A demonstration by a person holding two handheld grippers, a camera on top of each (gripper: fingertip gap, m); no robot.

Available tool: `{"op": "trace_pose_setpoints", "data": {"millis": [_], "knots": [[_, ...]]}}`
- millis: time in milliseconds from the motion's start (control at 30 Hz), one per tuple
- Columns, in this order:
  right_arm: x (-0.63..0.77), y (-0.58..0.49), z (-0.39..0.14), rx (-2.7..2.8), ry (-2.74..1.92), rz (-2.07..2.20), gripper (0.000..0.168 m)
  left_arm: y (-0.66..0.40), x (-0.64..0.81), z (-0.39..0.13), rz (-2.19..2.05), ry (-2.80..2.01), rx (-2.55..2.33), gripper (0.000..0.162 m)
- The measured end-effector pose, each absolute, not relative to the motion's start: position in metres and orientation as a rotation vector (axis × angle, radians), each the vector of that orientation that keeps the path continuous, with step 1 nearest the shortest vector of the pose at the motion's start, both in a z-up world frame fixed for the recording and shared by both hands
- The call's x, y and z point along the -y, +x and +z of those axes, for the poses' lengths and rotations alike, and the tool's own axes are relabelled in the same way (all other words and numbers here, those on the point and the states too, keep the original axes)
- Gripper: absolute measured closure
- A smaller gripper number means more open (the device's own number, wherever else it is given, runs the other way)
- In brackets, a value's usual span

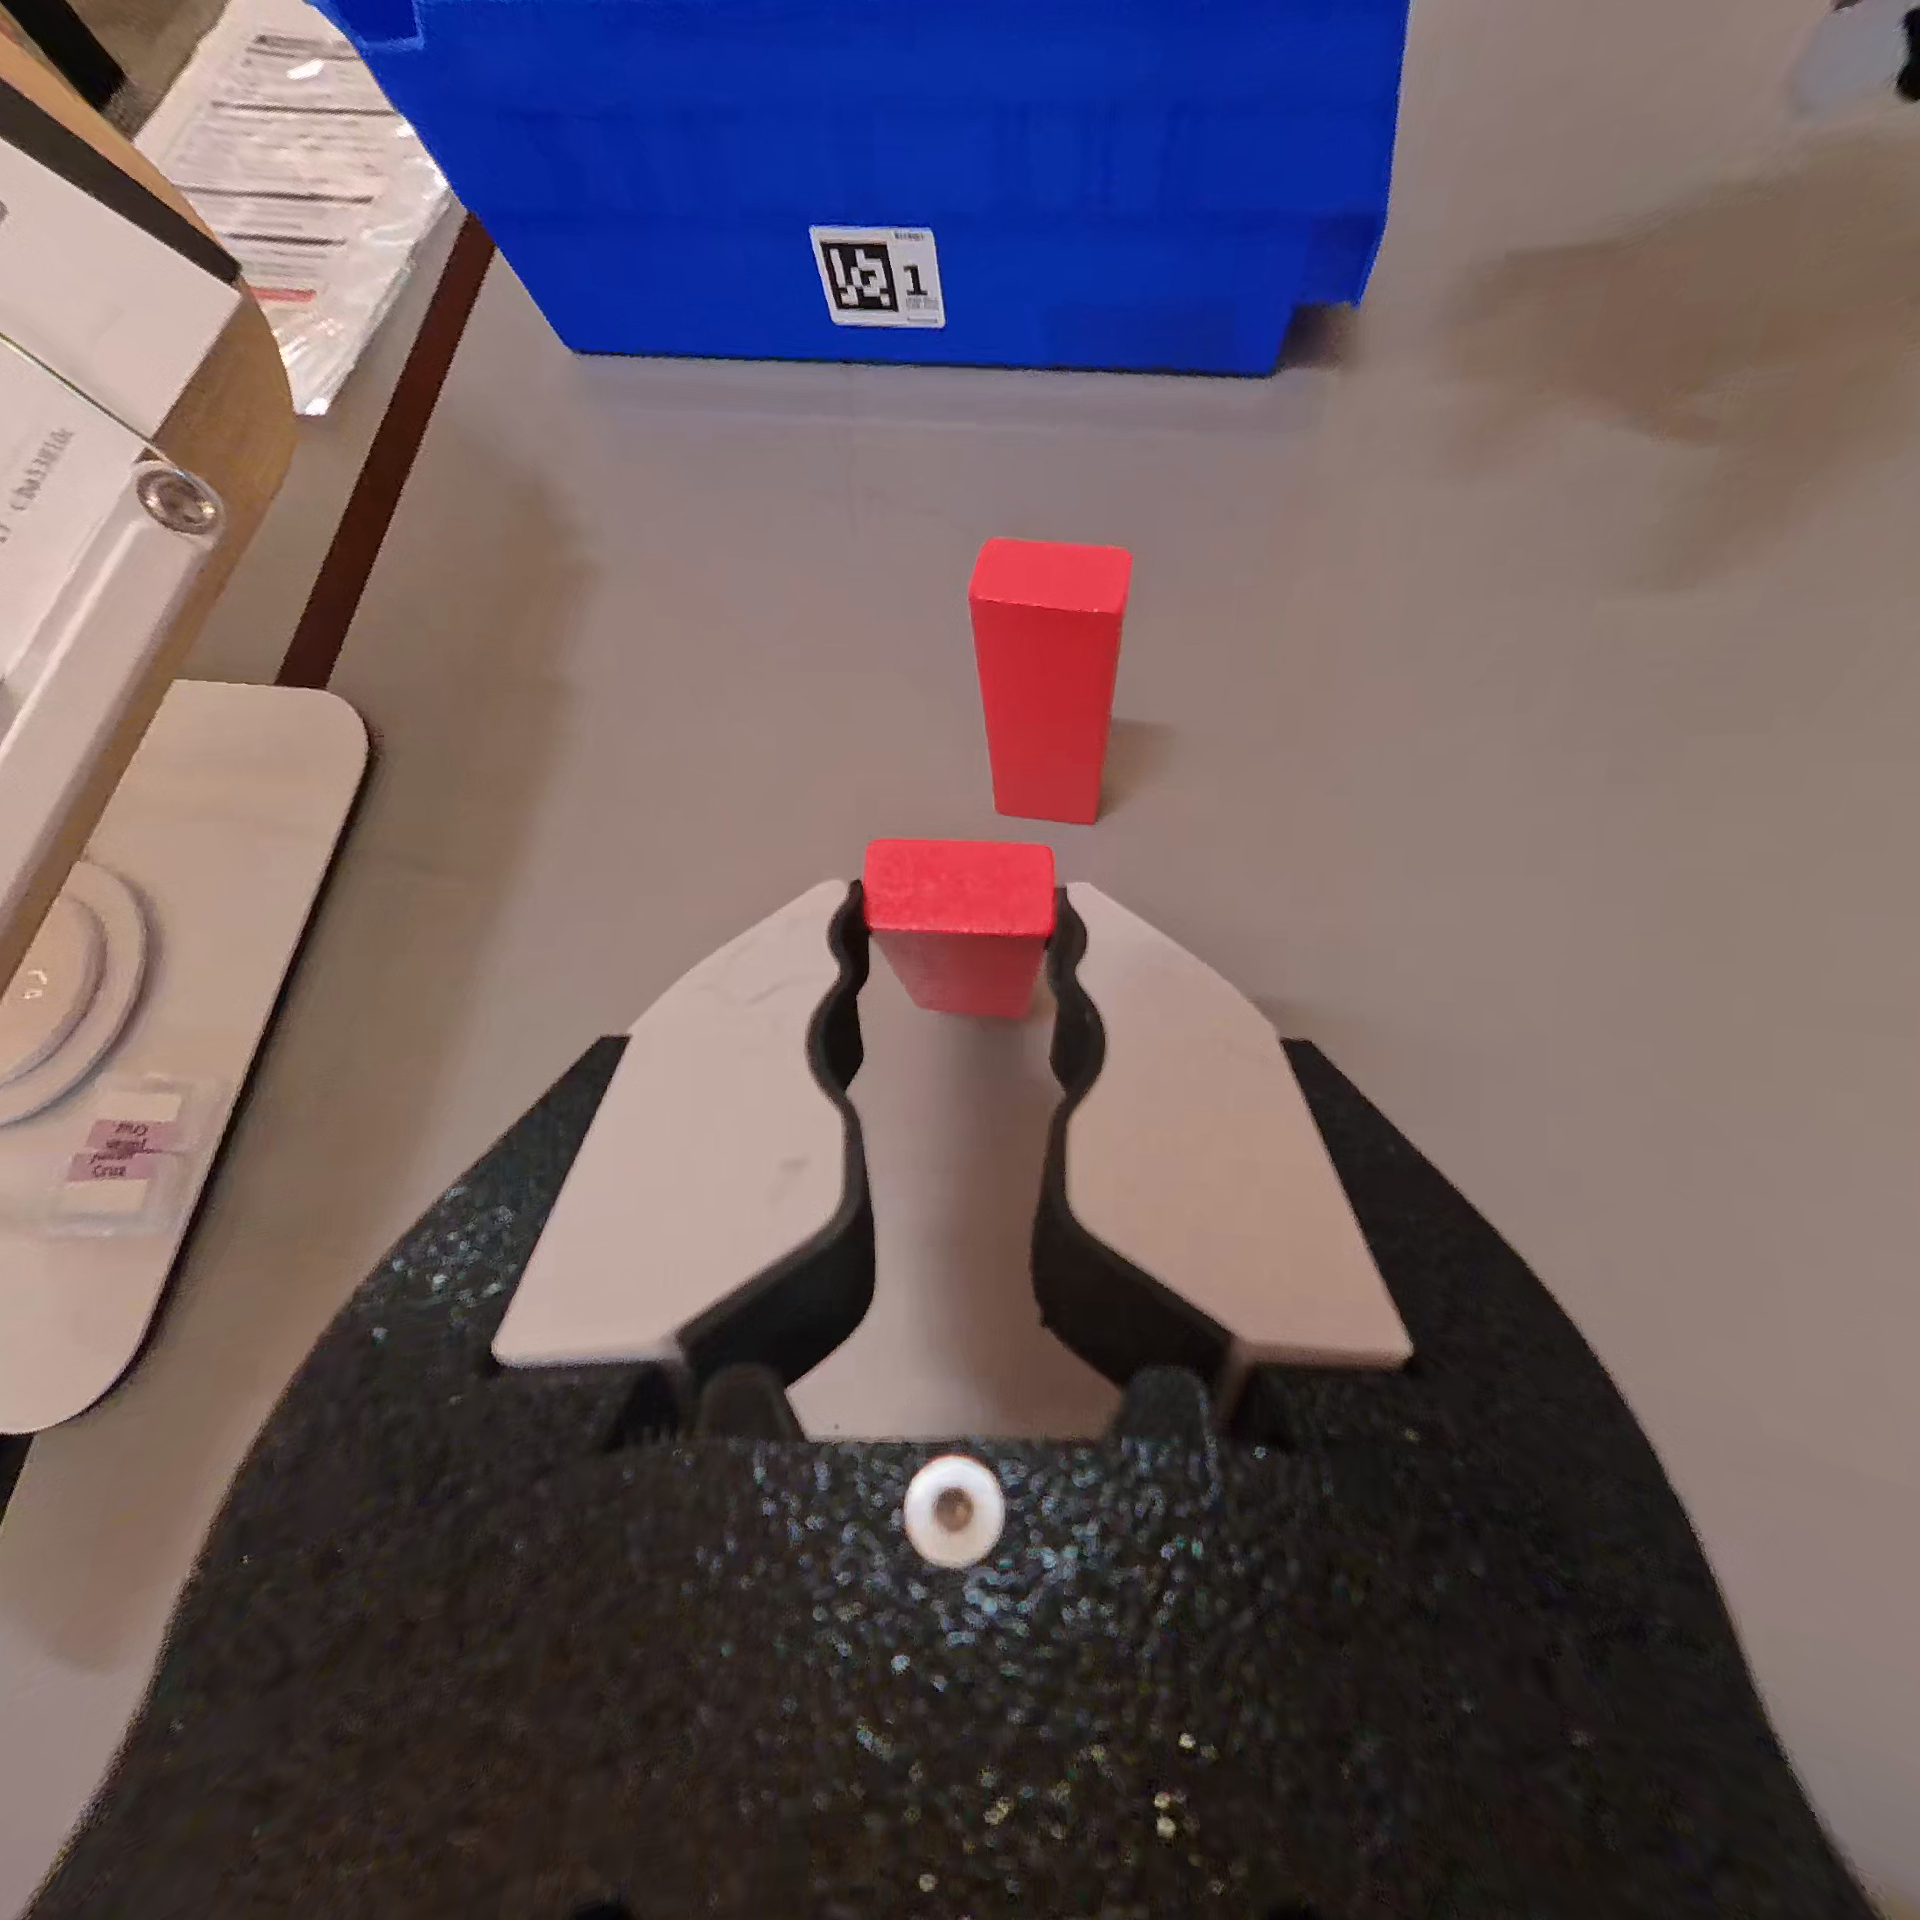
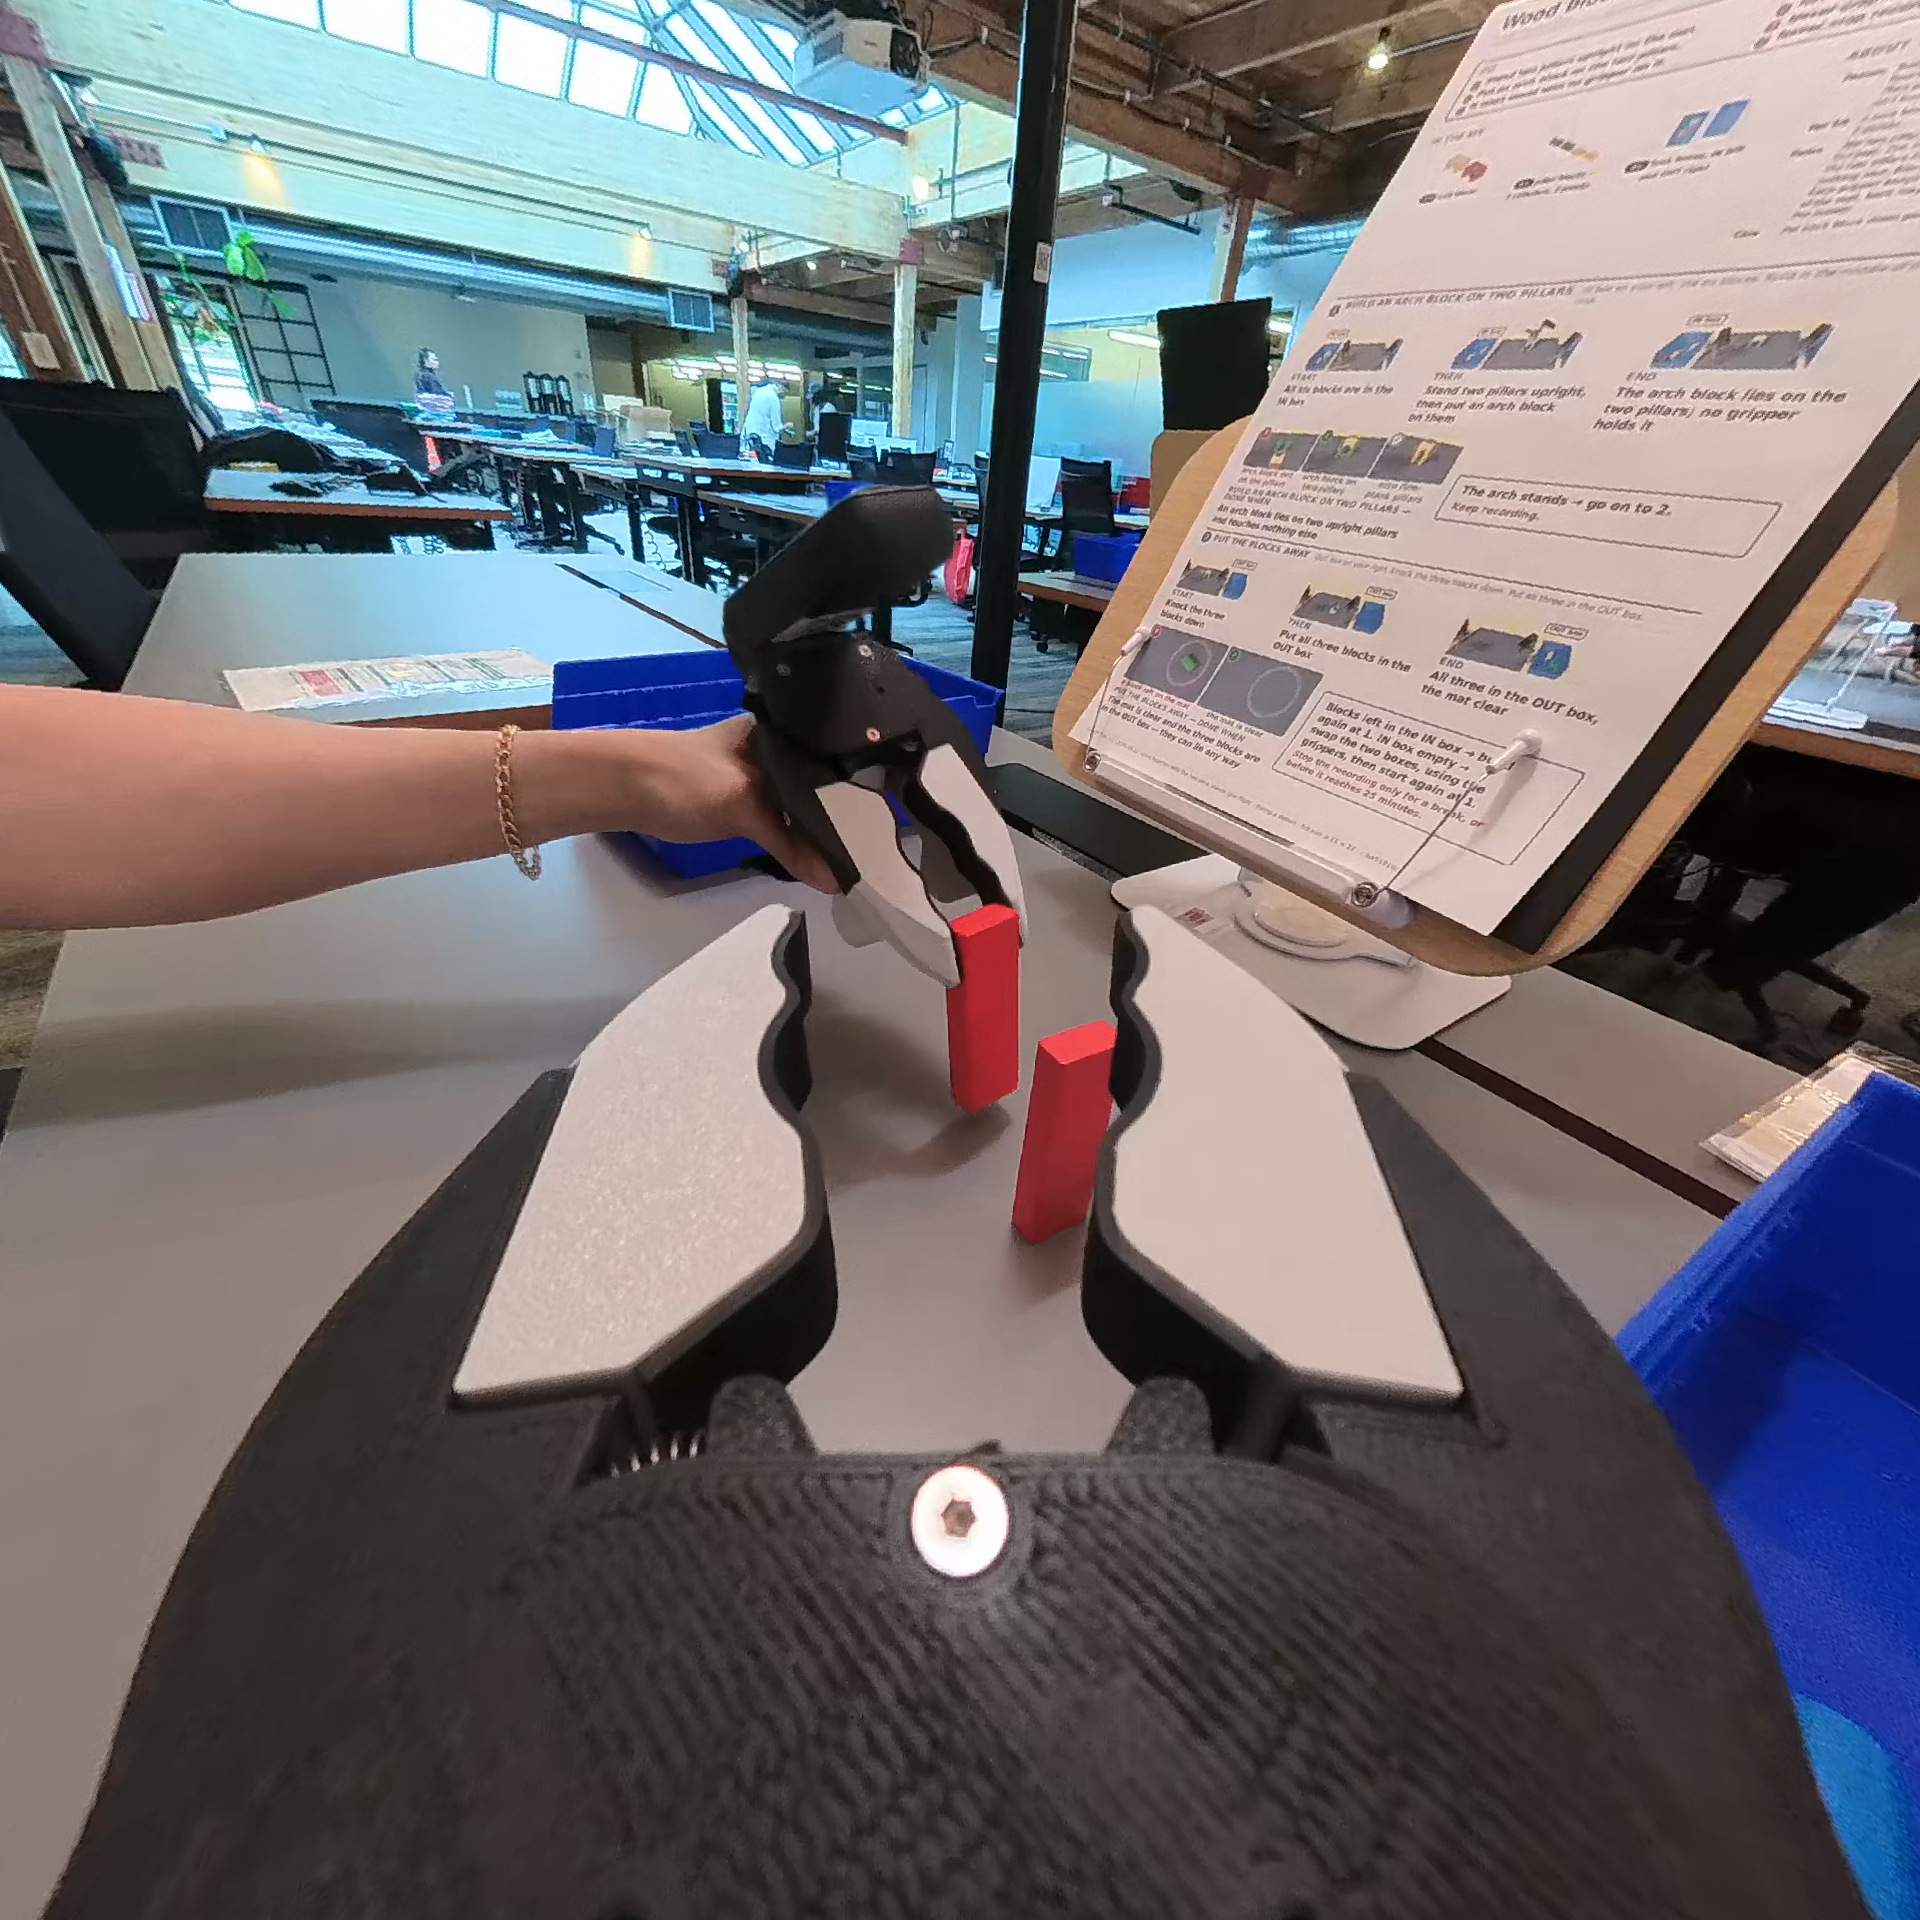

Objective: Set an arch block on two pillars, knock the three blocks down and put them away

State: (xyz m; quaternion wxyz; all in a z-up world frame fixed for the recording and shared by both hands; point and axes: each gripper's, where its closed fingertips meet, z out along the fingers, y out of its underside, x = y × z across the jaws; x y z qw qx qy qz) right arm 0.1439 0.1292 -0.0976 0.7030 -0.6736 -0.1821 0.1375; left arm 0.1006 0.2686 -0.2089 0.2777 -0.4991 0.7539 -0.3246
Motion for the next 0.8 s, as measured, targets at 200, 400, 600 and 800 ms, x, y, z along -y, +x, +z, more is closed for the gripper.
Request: {"op": "trace_pose_setpoints", "data": {"millis": [200, 400, 600, 800], "knots": [[-0.125, 0.149, -0.096, 0.395, -1.493, 0.3, 0.112, 0.102, -0.267, -0.218, -0.855, -1.357, -2.059, 0.129], [-0.125, 0.15, -0.097, 0.393, -1.493, 0.302, 0.113, 0.1, -0.27, -0.221, -0.847, -1.379, -2.071, 0.129], [-0.125, 0.149, -0.098, 0.395, -1.496, 0.305, 0.113, 0.1, -0.271, -0.223, -0.86, -1.379, -2.08, 0.129], [-0.127, 0.148, -0.101, 0.399, -1.503, 0.308, 0.113, 0.102, -0.268, -0.223, -0.877, -1.331, -2.14, 0.129]]}}
